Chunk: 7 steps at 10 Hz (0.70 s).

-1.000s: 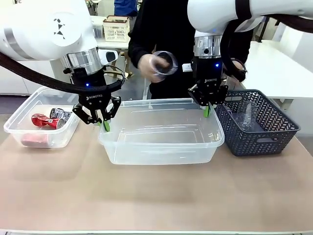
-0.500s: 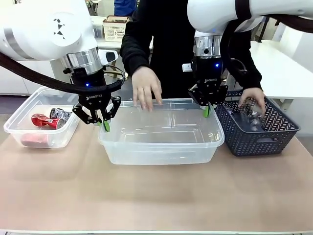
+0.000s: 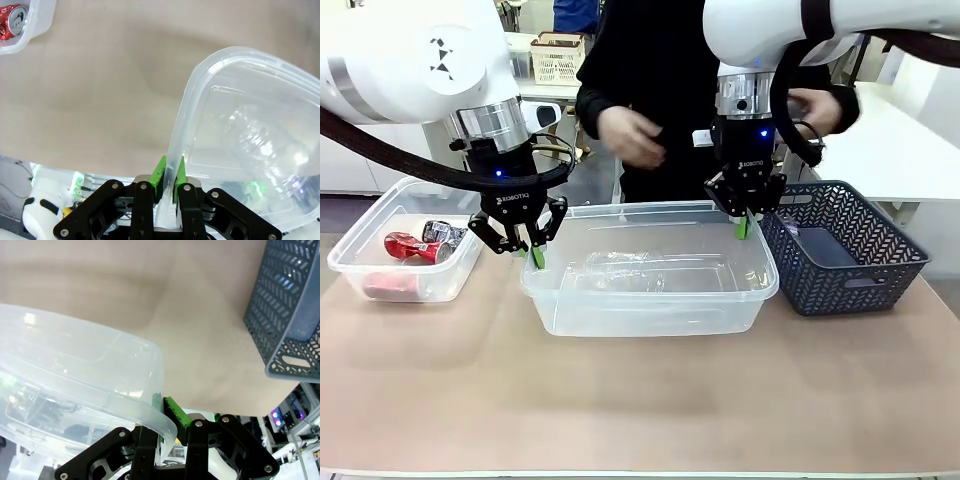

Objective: Sort the waste into each basket.
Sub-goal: Offer the picked Organizing box to the human.

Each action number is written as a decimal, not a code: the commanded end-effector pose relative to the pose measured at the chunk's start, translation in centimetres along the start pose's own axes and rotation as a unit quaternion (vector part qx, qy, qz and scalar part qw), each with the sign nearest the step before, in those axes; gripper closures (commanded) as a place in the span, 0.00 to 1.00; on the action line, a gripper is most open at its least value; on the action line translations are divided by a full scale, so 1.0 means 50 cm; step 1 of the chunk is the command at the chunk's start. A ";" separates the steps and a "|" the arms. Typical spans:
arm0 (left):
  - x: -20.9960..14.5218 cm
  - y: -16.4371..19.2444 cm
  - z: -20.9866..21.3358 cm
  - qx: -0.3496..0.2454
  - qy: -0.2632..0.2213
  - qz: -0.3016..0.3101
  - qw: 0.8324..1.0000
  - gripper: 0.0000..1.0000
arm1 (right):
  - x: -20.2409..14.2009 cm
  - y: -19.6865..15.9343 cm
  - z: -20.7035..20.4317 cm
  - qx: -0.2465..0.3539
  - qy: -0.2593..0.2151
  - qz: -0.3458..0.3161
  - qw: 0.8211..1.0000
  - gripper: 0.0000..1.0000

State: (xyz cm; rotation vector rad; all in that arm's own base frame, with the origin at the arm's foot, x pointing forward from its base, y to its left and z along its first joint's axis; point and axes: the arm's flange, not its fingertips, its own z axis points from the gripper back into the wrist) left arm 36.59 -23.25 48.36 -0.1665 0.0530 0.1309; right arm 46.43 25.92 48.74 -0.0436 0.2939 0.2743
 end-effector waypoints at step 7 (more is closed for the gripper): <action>0.003 -0.003 0.006 -0.009 -0.003 0.002 1.000 0.92 | -0.009 0.007 0.000 -0.003 -0.004 0.006 1.000 0.95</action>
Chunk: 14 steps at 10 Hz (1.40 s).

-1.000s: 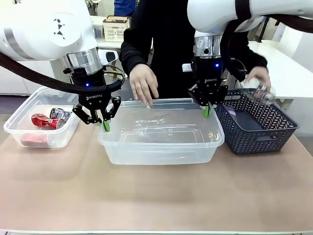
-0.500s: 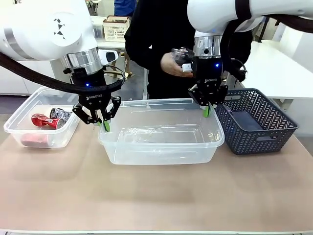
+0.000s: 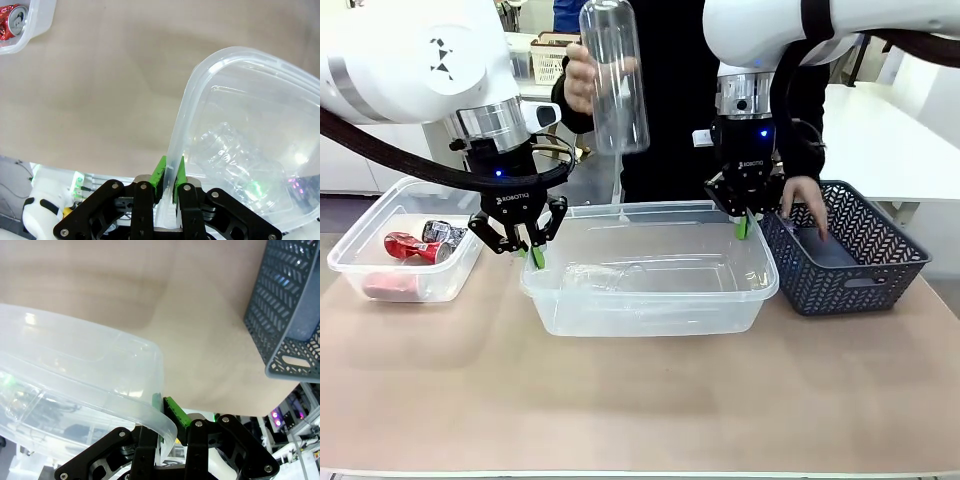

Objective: Sort the waste into each basket.
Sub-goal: Offer the picked Organizing box to the human.

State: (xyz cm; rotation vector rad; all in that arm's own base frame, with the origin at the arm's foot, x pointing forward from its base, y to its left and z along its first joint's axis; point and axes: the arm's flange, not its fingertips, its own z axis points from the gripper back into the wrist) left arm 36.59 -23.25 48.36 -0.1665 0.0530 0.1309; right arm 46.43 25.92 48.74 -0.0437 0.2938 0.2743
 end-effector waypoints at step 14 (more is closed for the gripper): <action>0.003 -0.003 0.006 -0.009 -0.003 0.002 1.000 0.92 | -0.009 0.007 0.000 -0.003 -0.004 0.006 1.000 0.95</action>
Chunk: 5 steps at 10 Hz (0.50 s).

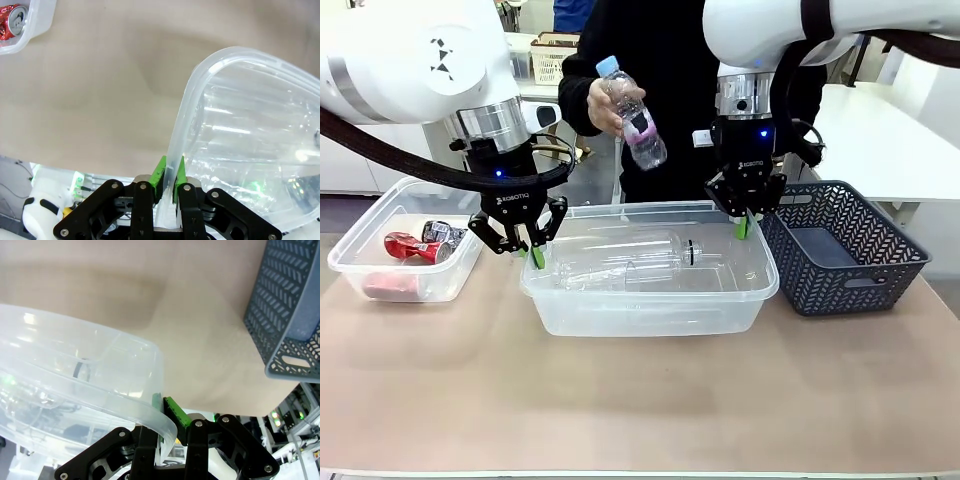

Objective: Sort the waste into each basket.
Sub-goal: Offer the picked Organizing box to the human.

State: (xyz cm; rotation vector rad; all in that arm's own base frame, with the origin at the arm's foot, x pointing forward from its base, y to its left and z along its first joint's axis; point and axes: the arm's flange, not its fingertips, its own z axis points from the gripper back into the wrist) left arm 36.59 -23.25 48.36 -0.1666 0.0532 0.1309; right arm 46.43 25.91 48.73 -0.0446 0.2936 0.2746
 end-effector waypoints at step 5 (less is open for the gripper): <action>0.004 -0.003 0.006 -0.009 -0.003 0.002 1.000 0.92 | -0.009 0.007 0.000 -0.002 -0.004 0.006 1.000 0.95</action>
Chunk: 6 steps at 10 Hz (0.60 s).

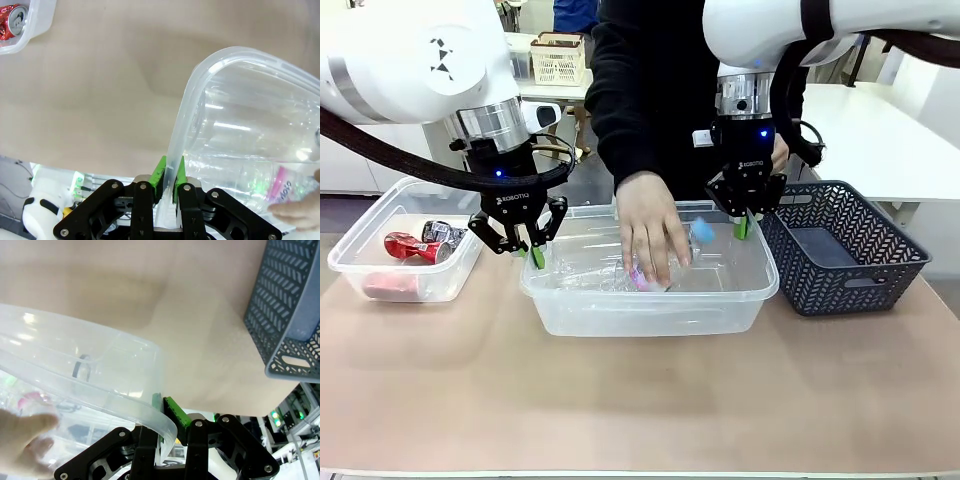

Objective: Sort the waste into each basket.
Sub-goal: Offer the picked Organizing box to the human.

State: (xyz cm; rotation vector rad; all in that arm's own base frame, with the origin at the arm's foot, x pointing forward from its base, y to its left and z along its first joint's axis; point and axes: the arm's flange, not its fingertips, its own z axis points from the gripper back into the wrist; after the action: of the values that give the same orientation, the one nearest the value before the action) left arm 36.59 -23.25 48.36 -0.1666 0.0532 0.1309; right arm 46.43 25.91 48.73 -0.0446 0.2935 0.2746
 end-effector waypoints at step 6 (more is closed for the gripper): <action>0.004 -0.003 0.006 -0.009 -0.003 0.002 1.000 0.92 | -0.009 0.007 0.000 -0.002 -0.004 0.006 1.000 0.95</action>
State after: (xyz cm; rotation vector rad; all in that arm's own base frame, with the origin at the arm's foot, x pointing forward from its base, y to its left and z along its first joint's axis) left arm 36.59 -23.25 48.36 -0.1666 0.0532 0.1309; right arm 46.43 25.91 48.73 -0.0447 0.2935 0.2747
